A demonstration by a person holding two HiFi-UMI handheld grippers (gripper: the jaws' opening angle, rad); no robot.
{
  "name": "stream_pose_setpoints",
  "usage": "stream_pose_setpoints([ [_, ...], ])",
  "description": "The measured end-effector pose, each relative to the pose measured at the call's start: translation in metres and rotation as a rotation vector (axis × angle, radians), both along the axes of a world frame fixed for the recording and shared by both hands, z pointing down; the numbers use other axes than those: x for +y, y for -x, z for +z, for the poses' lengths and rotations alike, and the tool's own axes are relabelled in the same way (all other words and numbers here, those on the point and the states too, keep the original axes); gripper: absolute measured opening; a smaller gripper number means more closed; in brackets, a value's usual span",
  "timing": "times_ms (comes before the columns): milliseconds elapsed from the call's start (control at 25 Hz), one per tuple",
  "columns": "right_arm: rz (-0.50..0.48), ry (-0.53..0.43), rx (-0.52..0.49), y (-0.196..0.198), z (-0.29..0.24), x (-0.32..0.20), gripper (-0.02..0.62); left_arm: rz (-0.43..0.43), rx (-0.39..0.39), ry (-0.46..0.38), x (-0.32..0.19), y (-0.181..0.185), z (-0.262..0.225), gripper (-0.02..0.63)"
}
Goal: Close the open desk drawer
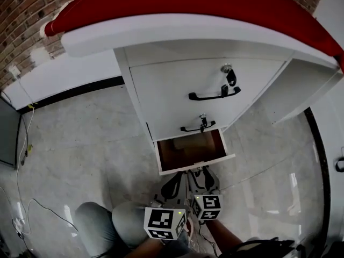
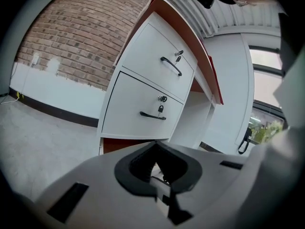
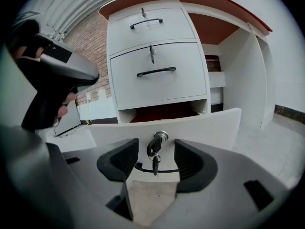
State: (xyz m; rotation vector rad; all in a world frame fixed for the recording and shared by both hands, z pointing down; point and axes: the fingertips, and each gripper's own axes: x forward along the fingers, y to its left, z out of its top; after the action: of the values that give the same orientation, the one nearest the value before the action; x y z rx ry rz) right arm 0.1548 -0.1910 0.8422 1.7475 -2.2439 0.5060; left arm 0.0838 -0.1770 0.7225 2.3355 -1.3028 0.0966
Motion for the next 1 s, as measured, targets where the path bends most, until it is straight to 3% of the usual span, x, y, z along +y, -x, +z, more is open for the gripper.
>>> stream_pose_setpoints([
  [80,-0.004,-0.018,0.030,0.000,0.001,0.001,0.215,0.053,-0.039,-0.004,-0.002,-0.001,-0.008,0.008],
  [160,0.009,-0.041,0.044,0.000,-0.001,-0.001,0.215,0.094,-0.103,-0.078,-0.013,0.002,-0.025,0.008],
  [280,0.024,-0.049,0.033,0.000,-0.001,-0.004,0.215,0.083,-0.136,-0.162,-0.029,0.012,-0.040,0.008],
  [560,0.017,-0.023,0.029,0.002,-0.001,-0.002,0.215,0.050,-0.100,-0.108,-0.029,0.020,-0.010,0.009],
  [840,0.016,-0.004,0.030,0.002,0.001,-0.004,0.215,0.056,-0.058,-0.095,-0.030,0.015,-0.011,0.008],
  [1000,0.014,-0.010,0.025,0.006,0.001,-0.014,0.215,0.042,-0.071,-0.106,-0.032,0.020,-0.011,0.008],
])
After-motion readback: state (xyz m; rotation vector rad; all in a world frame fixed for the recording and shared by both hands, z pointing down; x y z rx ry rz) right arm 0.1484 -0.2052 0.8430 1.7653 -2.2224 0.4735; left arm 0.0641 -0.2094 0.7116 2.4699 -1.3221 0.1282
